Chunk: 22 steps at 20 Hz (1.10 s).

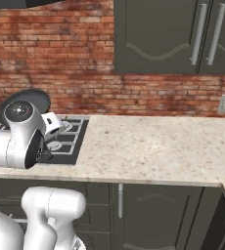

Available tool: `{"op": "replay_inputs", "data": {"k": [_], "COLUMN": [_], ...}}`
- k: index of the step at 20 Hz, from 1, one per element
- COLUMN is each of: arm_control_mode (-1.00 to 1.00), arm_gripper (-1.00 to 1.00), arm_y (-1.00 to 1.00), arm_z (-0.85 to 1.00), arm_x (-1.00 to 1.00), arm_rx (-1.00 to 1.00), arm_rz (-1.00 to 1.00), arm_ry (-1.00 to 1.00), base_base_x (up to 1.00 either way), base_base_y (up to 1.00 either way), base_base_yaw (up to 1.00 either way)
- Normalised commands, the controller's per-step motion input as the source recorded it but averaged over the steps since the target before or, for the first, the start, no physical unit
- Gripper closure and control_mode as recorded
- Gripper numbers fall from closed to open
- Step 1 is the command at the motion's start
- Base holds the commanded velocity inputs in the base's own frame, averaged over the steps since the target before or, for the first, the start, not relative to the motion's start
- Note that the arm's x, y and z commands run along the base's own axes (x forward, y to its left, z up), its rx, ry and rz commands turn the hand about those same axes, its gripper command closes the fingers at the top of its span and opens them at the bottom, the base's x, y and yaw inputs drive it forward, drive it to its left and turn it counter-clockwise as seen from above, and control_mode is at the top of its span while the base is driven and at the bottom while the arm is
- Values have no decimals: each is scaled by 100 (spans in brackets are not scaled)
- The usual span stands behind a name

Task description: Move the pot and pan from the stove into the sink.

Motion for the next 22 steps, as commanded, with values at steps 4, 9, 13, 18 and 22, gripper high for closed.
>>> {"op": "replay_inputs", "data": {"k": [4, 9, 13, 18, 22], "arm_control_mode": [100, 100, 100, 100, 100], "arm_gripper": [100, 100, 100, 100, 100], "arm_y": [0, 0, 0, 0, 0], "arm_z": [0, 0, 0, 0, 0], "arm_x": [0, 0, 0, 0, 0], "arm_rx": [0, 0, 0, 0, 0], "arm_rz": [0, 0, 0, 0, 0], "arm_ry": [0, 0, 0, 0, 0], "base_base_x": [-59, -33, -2, 0, 0], "base_base_y": [-14, -35, -17, -5, -4], "base_base_yaw": [0, -26, -44, -50, -50]}}
